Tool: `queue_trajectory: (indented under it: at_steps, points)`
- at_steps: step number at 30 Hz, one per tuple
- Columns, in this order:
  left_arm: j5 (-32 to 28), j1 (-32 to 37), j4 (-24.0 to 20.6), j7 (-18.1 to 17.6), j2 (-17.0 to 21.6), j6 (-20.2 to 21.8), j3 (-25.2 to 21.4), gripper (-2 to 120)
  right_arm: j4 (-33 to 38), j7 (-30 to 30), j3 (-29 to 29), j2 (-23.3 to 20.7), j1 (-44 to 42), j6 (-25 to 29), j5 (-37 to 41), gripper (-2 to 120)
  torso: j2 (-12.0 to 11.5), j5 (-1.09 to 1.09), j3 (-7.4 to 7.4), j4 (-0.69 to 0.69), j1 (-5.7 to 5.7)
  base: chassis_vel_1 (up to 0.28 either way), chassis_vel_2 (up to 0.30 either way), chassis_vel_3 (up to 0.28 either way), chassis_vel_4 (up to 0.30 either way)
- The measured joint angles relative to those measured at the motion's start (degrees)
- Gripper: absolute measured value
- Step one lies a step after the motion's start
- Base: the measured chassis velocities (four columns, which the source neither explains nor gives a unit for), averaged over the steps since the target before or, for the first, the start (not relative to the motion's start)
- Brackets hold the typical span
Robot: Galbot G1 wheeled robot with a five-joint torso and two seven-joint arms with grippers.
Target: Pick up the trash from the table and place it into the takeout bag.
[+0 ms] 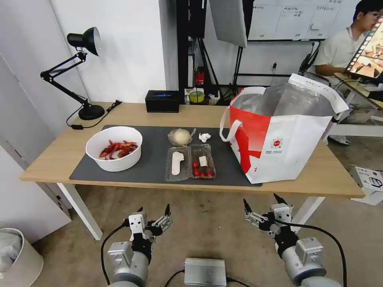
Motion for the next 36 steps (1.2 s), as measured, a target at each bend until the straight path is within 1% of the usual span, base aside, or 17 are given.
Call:
queue_trajectory:
  at_steps: [4, 6, 7, 9, 11, 13, 14, 16, 17, 20, 21, 23, 24, 27, 28, 31, 36]
  points:
    - [-3.95, -0.87, -0.25, -0.19, 0.04, 0.22, 0.14, 100, 0.16, 0.03, -0.05, -0.13, 0.21, 0.03, 0.13, 100, 0.00, 0.00, 0.00, 0.00, 0.00, 0.000, 0.000, 0.000, 0.000]
    - [-10.22, -1.78, -1.06, -1.32, 0.06, 1.74, 0.44, 100, 0.20, 0.11, -0.19, -0.19, 0.25, 0.04, 0.18, 100, 0.00, 0.00, 0.00, 0.00, 0.00, 0.000, 0.000, 0.000, 0.000]
    - [-10.22, -1.78, -1.06, -1.32, 0.06, 1.74, 0.44, 100, 0.20, 0.11, -0.19, -0.19, 0.25, 0.04, 0.18, 100, 0.00, 0.00, 0.00, 0.00, 0.00, 0.000, 0.000, 0.000, 0.000]
    - [-19.42, -3.25, -2.19, -4.22, -0.22, 4.42, 0.69, 100, 0.21, 0.24, -0.42, -0.28, 0.29, 0.04, 0.39, 100, 0.00, 0.00, 0.00, 0.00, 0.00, 0.000, 0.000, 0.000, 0.000]
    - [-21.18, -3.55, -2.40, -4.77, -0.30, 4.90, 0.73, 100, 0.21, 0.25, -0.47, -0.30, 0.30, 0.04, 0.43, 100, 0.00, 0.00, 0.00, 0.00, 0.00, 0.000, 0.000, 0.000, 0.000]
    - [-26.78, -4.34, -2.77, -6.30, -0.39, 6.18, 0.78, 100, 0.28, 0.29, -0.62, -0.40, 0.27, 0.04, 0.51, 100, 0.00, 0.00, 0.00, 0.00, 0.00, 0.000, 0.000, 0.000, 0.000]
    - [-26.78, -4.34, -2.77, -6.30, -0.39, 6.18, 0.78, 100, 0.28, 0.29, -0.62, -0.40, 0.27, 0.04, 0.51, 100, 0.00, 0.00, 0.00, 0.00, 0.00, 0.000, 0.000, 0.000, 0.000]
    - [-34.48, -5.09, -3.47, -8.40, -0.55, 7.08, 0.24, 100, 0.29, 0.39, -0.82, -0.54, 0.15, 0.05, 1.25, 100, 0.00, 0.00, 0.00, 0.00, 0.00, 0.000, 0.000, 0.000, 0.000]
    - [-34.48, -5.09, -3.47, -8.40, -0.55, 7.08, 0.24, 100, 0.29, 0.39, -0.82, -0.54, 0.15, 0.05, 1.25, 100, 0.00, 0.00, 0.00, 0.00, 0.00, 0.000, 0.000, 0.000, 0.000]
    - [-43.35, -6.33, -4.14, -10.80, -1.11, 8.33, -0.98, 100, 0.16, 0.61, -1.35, -0.90, 0.05, 0.03, 1.57, 100, 0.00, 0.00, 0.00, 0.00, 0.00, 0.000, 0.000, 0.000, 0.000]
    - [-43.35, -6.33, -4.14, -10.80, -1.11, 8.33, -0.98, 100, 0.16, 0.61, -1.35, -0.90, 0.05, 0.03, 1.57, 100, 0.00, 0.00, 0.00, 0.00, 0.00, 0.000, 0.000, 0.000, 0.000]
    - [-48.54, -6.96, -4.14, -11.86, -1.20, 8.57, -1.12, 100, -0.01, 0.79, -1.70, -1.00, 0.06, -0.05, 1.57, 100, 0.00, 0.00, 0.00, 0.00, 0.00, 0.000, 0.000, 0.000, 0.000]
    - [-48.54, -6.96, -4.14, -11.86, -1.20, 8.57, -1.12, 100, -0.01, 0.79, -1.70, -1.00, 0.06, -0.05, 1.57, 100, 0.00, 0.00, 0.00, 0.00, 0.00, 0.000, 0.000, 0.000, 0.000]
    - [-55.76, -8.19, -3.52, -13.22, -1.22, 8.60, -2.01, 100, -0.13, 0.95, -2.31, -0.97, 0.01, -0.10, 1.41, 100, 0.00, 0.00, 0.00, 0.00, 0.00, 0.000, 0.000, 0.000, 0.000]
    - [-55.76, -8.19, -3.52, -13.22, -1.22, 8.60, -2.01, 100, -0.13, 0.95, -2.31, -0.97, 0.01, -0.10, 1.41, 100, 0.00, 0.00, 0.00, 0.00, 0.00, 0.000, 0.000, 0.000, 0.000]
    - [-60.17, -9.81, -2.47, -14.16, -1.23, 8.49, -3.25, 100, -0.15, 0.99, -2.68, -0.87, 0.01, -0.13, 1.23, 100, 0.00, 0.00, 0.00, 0.00, 0.00, 0.000, 0.000, 0.000, 0.000]
    - [-62.42, -11.38, -1.61, -14.92, -1.24, 8.29, -4.07, 100, -0.42, 1.02, -2.69, -0.87, 0.15, -0.16, 1.19, 100, 0.00, 0.00, 0.00, 0.00, 0.00, 0.000, 0.000, 0.000, 0.000]
